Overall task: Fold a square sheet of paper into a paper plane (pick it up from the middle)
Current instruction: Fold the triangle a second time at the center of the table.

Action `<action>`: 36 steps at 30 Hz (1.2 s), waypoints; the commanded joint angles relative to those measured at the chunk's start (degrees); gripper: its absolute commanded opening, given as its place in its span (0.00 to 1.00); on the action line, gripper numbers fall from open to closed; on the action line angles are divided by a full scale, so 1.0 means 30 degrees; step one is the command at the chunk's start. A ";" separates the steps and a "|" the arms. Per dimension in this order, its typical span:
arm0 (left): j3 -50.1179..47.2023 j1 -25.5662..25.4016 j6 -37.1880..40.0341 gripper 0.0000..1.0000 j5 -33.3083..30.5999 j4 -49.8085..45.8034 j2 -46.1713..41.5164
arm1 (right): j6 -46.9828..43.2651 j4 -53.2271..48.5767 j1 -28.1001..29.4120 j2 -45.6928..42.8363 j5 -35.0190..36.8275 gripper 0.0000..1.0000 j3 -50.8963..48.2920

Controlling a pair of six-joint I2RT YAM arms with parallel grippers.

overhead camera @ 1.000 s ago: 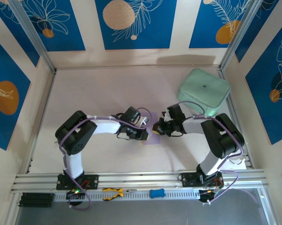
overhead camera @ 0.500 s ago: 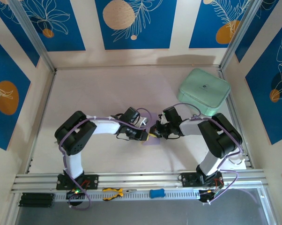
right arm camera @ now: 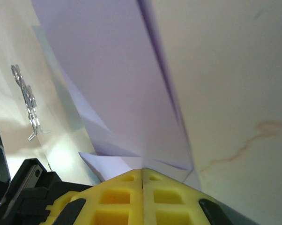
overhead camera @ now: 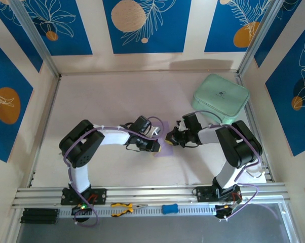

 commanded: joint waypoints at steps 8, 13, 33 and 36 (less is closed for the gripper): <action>-0.1195 0.0087 0.0029 0.00 -0.0465 -0.1802 0.0340 | -0.1244 -0.0356 -0.1819 -0.0184 0.1355 0.06 0.0188; -0.1322 0.0101 -0.0101 0.00 -0.0482 -0.1494 0.0178 | -0.1794 -0.0774 -0.1157 -0.2074 0.0975 0.06 0.0536; -0.1080 0.0086 -0.0719 0.00 0.0018 -0.0687 -0.0684 | -0.1830 -0.2303 0.0819 0.0464 0.2629 0.00 0.0156; -0.1242 0.0101 -0.1656 0.00 0.1105 0.1070 -0.1121 | -0.1864 -0.2314 0.0804 0.0433 0.2623 0.00 0.0096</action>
